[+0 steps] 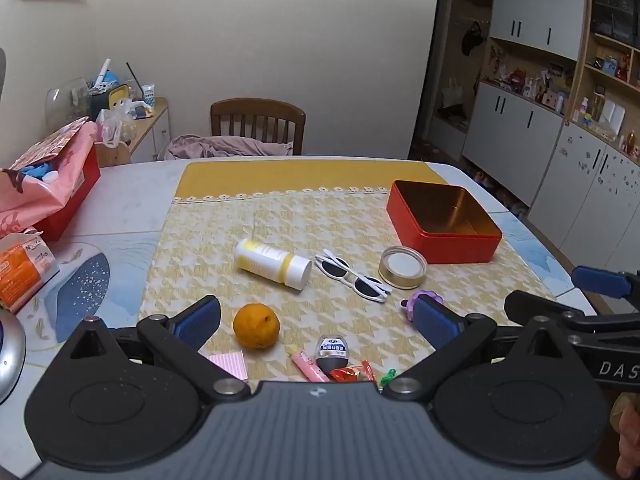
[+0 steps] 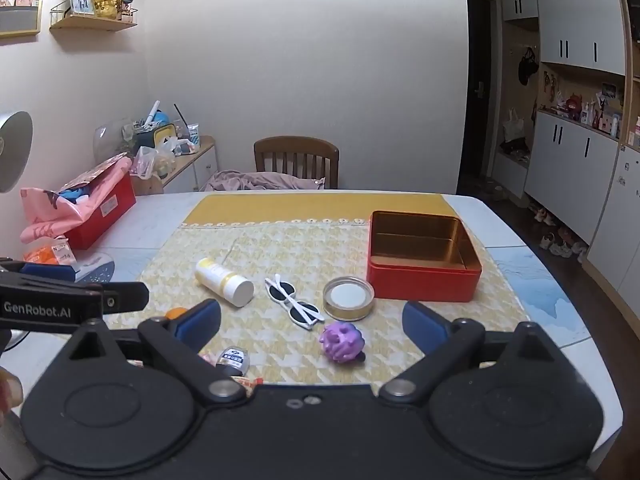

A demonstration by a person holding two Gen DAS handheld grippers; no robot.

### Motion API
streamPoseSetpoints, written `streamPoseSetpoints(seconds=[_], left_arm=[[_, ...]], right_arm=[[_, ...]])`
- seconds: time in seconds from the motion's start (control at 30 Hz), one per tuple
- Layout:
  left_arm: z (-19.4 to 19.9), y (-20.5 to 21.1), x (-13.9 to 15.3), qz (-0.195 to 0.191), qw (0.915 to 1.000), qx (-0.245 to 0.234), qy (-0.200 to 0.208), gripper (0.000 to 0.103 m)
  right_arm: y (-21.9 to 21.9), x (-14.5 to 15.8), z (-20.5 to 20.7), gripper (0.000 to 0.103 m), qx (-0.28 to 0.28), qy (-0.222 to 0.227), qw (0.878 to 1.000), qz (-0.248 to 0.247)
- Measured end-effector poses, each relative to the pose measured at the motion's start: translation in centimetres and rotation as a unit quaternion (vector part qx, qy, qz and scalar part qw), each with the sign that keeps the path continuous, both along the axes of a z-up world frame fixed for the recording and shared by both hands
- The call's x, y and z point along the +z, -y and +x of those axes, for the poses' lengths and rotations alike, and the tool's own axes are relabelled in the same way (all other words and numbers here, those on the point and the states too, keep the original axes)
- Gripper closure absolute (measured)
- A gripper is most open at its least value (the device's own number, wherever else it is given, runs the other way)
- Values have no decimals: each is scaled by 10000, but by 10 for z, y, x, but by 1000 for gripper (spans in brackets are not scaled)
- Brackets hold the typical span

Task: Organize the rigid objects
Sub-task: 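Move both tools toward the orange and the purple spiky toy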

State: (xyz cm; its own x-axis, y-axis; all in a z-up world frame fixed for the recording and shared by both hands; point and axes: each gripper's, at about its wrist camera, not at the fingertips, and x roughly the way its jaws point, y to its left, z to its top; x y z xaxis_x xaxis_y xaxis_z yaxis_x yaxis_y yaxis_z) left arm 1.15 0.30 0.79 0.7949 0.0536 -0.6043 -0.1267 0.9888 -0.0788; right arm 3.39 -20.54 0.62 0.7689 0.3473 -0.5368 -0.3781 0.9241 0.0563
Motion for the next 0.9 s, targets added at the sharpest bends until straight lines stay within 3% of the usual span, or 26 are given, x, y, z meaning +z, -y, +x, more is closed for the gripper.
streamPoseSetpoints(seconds=[0.5, 0.77, 0.9], left_arm=[[1, 3, 0, 82, 9998, 157, -63, 0], [0, -7, 1, -407, 9991, 139, -69, 0], [2, -10, -1, -275, 9989, 328, -166, 0]], right_arm=[[1, -7, 10, 9, 41, -136, 9999, -67], [4, -10, 13, 10, 77, -186, 9998, -9], [4, -11, 15, 10, 80, -223, 9997, 5]])
